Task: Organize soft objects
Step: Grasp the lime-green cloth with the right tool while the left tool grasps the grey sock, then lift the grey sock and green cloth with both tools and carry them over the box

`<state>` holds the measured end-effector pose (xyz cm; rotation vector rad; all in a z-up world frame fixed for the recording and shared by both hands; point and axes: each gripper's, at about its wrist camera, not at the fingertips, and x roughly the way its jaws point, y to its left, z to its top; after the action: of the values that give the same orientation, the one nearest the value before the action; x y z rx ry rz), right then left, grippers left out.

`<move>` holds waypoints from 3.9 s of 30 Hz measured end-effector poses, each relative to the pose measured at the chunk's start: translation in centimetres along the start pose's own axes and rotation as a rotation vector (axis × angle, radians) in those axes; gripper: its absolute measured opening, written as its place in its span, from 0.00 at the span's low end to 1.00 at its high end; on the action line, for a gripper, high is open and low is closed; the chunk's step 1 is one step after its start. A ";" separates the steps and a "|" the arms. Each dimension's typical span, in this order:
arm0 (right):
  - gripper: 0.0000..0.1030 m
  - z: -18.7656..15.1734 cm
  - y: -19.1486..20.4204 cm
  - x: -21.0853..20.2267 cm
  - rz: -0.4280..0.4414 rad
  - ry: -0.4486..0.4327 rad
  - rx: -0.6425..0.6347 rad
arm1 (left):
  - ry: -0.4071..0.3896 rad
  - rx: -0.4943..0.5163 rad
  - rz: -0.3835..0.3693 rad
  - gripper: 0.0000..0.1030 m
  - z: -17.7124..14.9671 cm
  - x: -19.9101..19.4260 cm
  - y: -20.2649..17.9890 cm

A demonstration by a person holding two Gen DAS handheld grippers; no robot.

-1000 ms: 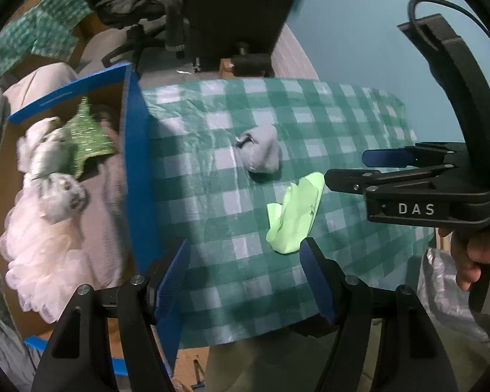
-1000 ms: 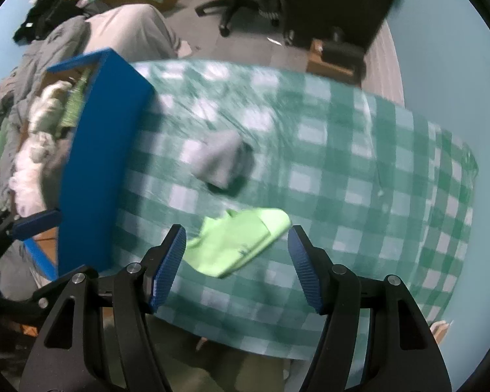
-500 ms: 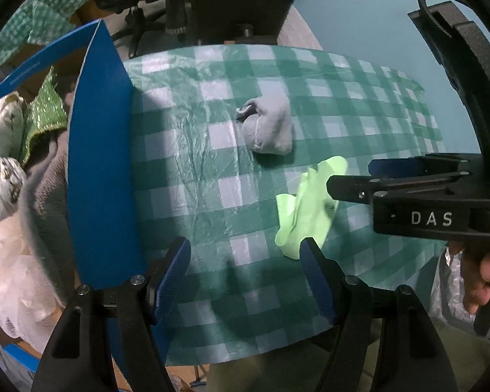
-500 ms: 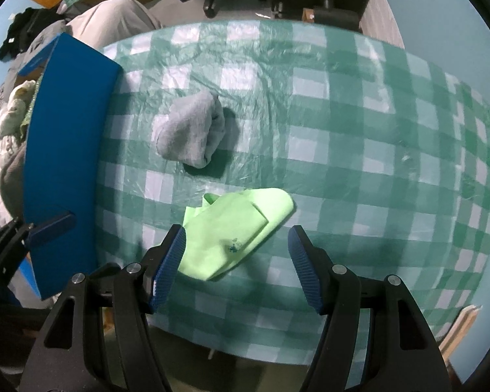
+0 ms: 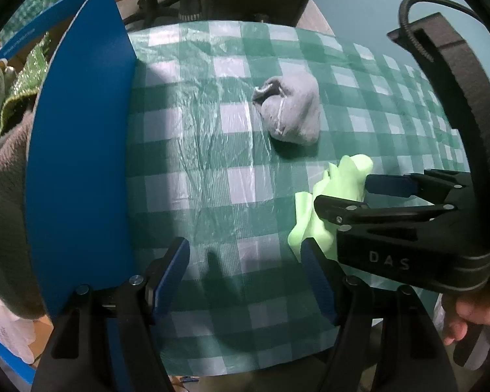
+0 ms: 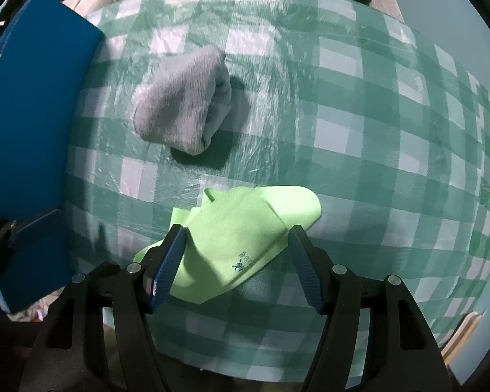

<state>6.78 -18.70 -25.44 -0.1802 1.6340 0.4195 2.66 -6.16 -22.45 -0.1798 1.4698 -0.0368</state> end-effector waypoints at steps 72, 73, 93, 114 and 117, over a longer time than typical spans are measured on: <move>0.09 -0.3 -10.2 -5.4 0.075 -0.204 0.057 | -0.081 0.060 -0.004 0.26 8.7 0.7 -3.4; 0.09 -0.4 -10.1 -5.7 0.077 -0.209 0.053 | -0.085 0.061 -0.008 0.26 8.4 0.3 -3.4; 0.09 -1.1 -6.4 -11.6 0.134 -0.279 -0.016 | -0.163 0.008 -0.031 0.26 3.3 -6.9 -1.4; 0.09 0.1 2.3 -16.1 0.233 -0.343 -0.179 | -0.242 -0.112 -0.017 0.26 -0.2 -13.0 3.4; 0.09 0.2 4.0 -16.3 0.245 -0.343 -0.218 | -0.248 -0.135 -0.004 0.26 -0.8 -13.4 4.6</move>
<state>7.38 -17.06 -8.74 -0.0651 1.2741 0.7741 0.09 0.07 -9.93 -0.2871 1.2249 0.0796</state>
